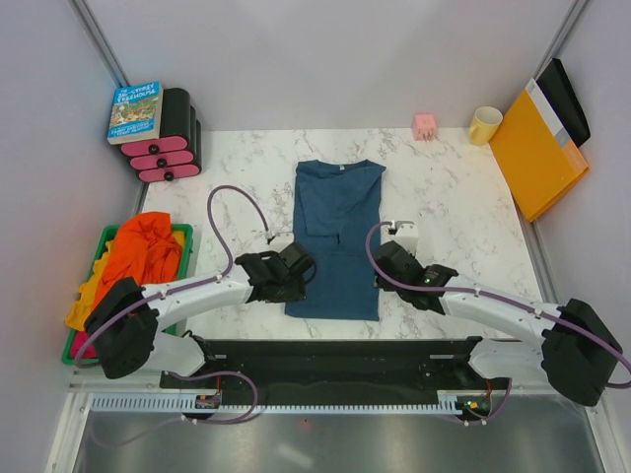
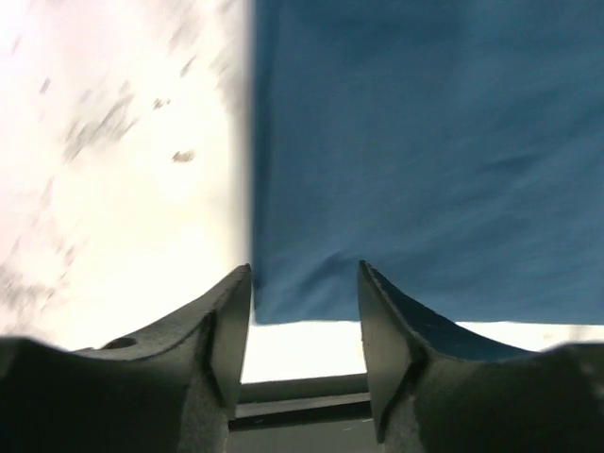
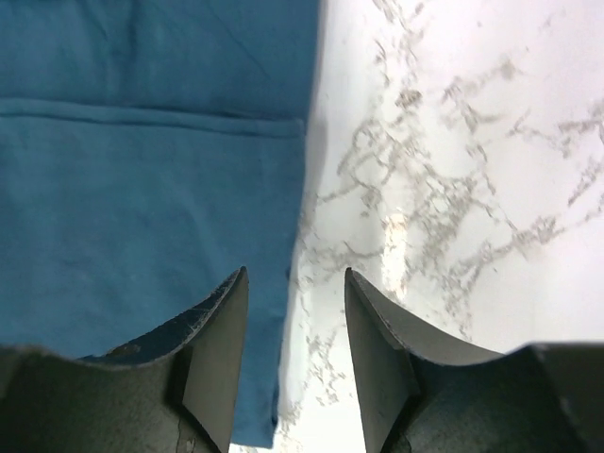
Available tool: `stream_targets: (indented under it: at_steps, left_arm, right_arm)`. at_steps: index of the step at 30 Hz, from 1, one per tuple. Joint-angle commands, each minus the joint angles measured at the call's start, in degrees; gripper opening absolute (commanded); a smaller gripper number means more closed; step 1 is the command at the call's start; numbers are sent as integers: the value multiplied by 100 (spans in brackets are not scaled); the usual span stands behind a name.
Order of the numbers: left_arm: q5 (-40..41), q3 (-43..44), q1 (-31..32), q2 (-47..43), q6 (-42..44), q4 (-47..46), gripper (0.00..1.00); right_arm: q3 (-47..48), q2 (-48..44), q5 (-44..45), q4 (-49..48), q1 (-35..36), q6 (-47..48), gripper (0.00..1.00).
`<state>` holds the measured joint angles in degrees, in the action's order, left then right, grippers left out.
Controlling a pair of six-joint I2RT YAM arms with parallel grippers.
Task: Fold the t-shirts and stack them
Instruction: Fold the folded rectangular tshirt in 1/3 of the way, then grab one side of the 2/3 rectangular tshirt with both arms
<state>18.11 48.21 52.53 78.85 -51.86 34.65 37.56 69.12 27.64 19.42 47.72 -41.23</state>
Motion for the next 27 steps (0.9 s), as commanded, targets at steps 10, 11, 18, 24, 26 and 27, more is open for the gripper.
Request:
stream_targets:
  at_steps: [10, 11, 18, 24, 26, 27]
  left_arm:
    - [-35, -857, 29, -687, -589, -178, 60]
    - [-79, -857, 29, -600, -580, -239, 59]
    - [-325, -1041, 38, -589, -720, -354, 49]
    - [-527, -1199, 29, -485, -764, -398, 38]
    - [-598, -1269, 55, -423, -791, -442, 35]
    - [-615, -1287, 64, -397, -800, -512, 33]
  right_arm:
    - [-302, -575, -57, 88, -18, -175, 53]
    - [-311, -584, -65, 88, -18, -192, 53]
    - [-416, -724, -74, 211, -9, -280, 53]
    - [-618, -927, -127, 299, -17, -447, 53]
    - [-706, -988, -188, 308, -9, -500, 53]
    - [-732, -1006, -197, 317, -9, -526, 53]
